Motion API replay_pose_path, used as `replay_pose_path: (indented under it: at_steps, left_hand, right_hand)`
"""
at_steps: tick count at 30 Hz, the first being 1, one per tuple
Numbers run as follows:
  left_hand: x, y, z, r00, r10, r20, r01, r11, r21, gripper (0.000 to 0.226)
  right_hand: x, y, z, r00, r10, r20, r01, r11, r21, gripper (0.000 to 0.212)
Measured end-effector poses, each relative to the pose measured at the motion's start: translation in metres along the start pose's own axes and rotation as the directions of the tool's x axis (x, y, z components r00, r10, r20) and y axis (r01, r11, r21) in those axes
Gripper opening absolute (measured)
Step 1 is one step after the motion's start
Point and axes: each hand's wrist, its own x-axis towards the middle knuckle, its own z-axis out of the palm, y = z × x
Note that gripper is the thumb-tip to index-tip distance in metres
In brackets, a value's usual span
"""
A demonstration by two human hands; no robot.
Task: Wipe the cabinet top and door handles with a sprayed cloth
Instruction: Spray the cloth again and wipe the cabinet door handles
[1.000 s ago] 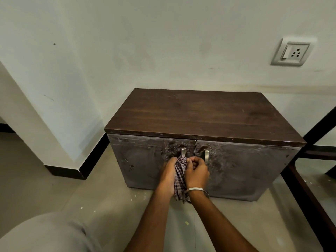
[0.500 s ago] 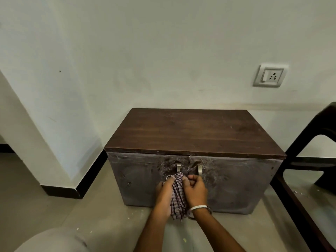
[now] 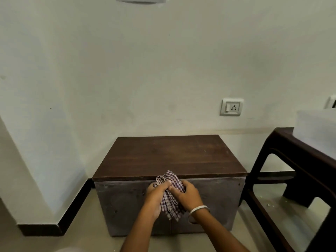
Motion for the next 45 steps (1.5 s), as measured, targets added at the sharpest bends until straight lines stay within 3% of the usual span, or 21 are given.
replay_pose_path:
  at_steps: [6,11,14,17,20,25,27,29,34,36,41,45]
  left_hand:
    - [-0.014,0.031,0.033,0.996,0.073,0.059,-0.074,0.997,0.024,0.013]
    - [-0.025,0.054,0.063,0.984,0.116,0.134,-0.119,0.993,0.015,0.015]
    - [-0.038,0.071,0.088,0.965,0.108,0.239,-0.118,0.993,0.03,0.019]
    - [-0.048,0.085,0.117,0.94,0.086,0.331,-0.125,0.987,0.097,0.035]
    - [-0.05,0.097,0.157,0.933,0.126,0.337,-0.174,0.977,0.119,0.05]
    - [-0.061,0.118,0.236,0.893,0.207,0.4,-0.3,0.936,0.184,0.038]
    - [-0.066,0.126,0.267,0.863,0.231,0.449,-0.351,0.914,0.203,0.046]
    - [-0.073,0.131,0.3,0.824,0.255,0.507,-0.422,0.873,0.246,0.051]
    - [-0.099,0.146,0.378,0.729,0.235,0.642,-0.57,0.729,0.38,0.025]
    - [-0.104,0.151,0.407,0.68,0.244,0.692,-0.638,0.662,0.394,0.031]
    - [-0.107,0.153,0.46,0.595,0.31,0.742,-0.77,0.485,0.415,0.063]
    - [-0.092,0.148,0.489,0.528,0.358,0.77,-0.833,0.396,0.387,0.038]
  right_hand:
    - [0.002,-0.029,-0.038,0.997,-0.042,-0.057,0.039,0.998,-0.053,0.031]
    - [0.008,-0.045,-0.076,0.996,-0.027,-0.086,0.022,0.998,-0.061,0.034]
    - [0.008,-0.056,-0.101,0.98,-0.072,-0.187,0.068,0.997,-0.03,0.025]
    - [0.008,-0.069,-0.128,0.951,-0.087,-0.297,0.088,0.996,-0.01,0.026]
    - [0.007,-0.084,-0.161,0.908,-0.085,-0.41,0.095,0.995,0.006,0.028]
    - [0.007,-0.103,-0.224,0.802,-0.037,-0.596,0.093,0.994,0.062,0.032]
    - [0.005,-0.113,-0.253,0.755,-0.01,-0.655,0.082,0.993,0.08,0.038]
    - [0.004,-0.121,-0.283,0.71,0.014,-0.704,0.063,0.995,0.083,0.041]
    - [0.003,-0.138,-0.353,0.582,0.078,-0.81,0.024,0.993,0.113,0.041]
    - [0.003,-0.143,-0.378,0.536,0.125,-0.835,-0.02,0.991,0.136,0.041]
    - [0.018,-0.143,-0.427,0.514,0.246,-0.822,-0.113,0.969,0.219,0.035]
    - [0.038,-0.144,-0.449,0.468,0.282,-0.838,-0.239,0.953,0.187,0.037]
